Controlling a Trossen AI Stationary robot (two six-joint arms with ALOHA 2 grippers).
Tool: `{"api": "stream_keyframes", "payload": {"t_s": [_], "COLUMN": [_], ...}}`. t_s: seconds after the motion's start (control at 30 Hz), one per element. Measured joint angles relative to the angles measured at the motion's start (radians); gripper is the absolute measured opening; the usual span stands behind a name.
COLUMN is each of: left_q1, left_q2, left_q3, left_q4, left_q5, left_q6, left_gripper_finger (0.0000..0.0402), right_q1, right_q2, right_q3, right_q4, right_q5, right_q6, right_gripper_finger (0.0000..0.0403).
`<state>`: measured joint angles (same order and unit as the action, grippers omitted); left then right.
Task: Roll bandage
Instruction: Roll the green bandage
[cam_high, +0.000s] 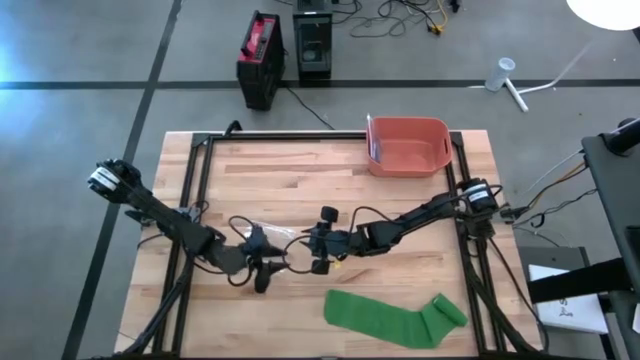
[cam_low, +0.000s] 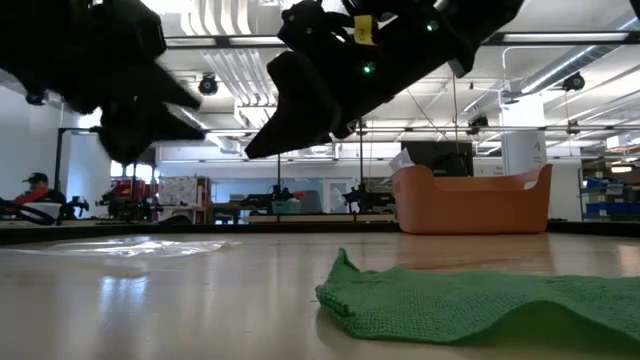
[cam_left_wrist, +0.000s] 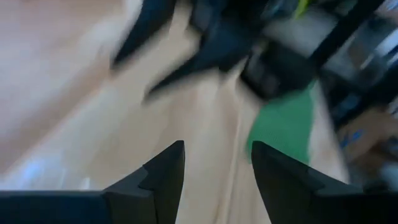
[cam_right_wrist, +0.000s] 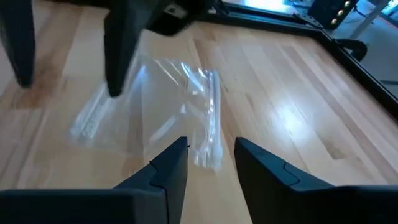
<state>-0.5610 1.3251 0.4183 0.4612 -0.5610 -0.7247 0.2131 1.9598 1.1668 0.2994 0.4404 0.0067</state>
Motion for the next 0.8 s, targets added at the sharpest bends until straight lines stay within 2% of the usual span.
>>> {"api": "stream_keyframes", "payload": {"t_s": [0.07, 0.13, 0.27, 0.4, 0.53, 0.67, 0.73, 0.8], "left_q1": [0.0, -0.003, -0.005, -0.005, -0.005, -0.005, -0.005, -0.005], "left_q2": [0.0, 0.0, 0.0, -0.003, -0.02, -0.024, -0.011, 0.008], "left_q3": [-0.036, -0.053, -0.061, -0.025, 0.082, 0.202, 0.246, 0.275], "left_q4": [0.167, 0.26, 0.282, 0.293, 0.32, 0.302, 0.272, 0.226], "left_q5": [-0.006, -0.005, 0.008, 0.075, 0.106, 0.119, 0.149, 0.171], "left_q6": [0.097, 0.173, 0.219, 0.246, 0.449, 0.667, 0.702, 0.706], "left_gripper_finger": [0.0178, 0.0178, 0.0178, 0.0178, 0.0178, 0.0178, 0.0178, 0.0178], "right_q1": [0.0, 0.0, 0.0, 0.003, 0.003, 0.005, 0.009, 0.013], "right_q2": [0.0, -0.006, -0.053, -0.12, -0.188, -0.239, -0.26, -0.283], "right_q3": [0.01, 0.026, 0.056, 0.085, 0.128, 0.171, 0.195, 0.224], "right_q4": [-0.01, -0.01, -0.022, -0.117, -0.233, -0.322, -0.415, -0.525], "right_q5": [0.002, 0.01, 0.05, 0.06, 0.059, 0.052, 0.041, -0.03], "right_q6": [-0.005, -0.021, -0.041, -0.066, -0.052, 0.136, 0.262, 0.394], "right_gripper_finger": [0.0122, 0.0119, 0.0116, 0.0123, 0.0131, 0.0137, 0.0138, 0.014]}}
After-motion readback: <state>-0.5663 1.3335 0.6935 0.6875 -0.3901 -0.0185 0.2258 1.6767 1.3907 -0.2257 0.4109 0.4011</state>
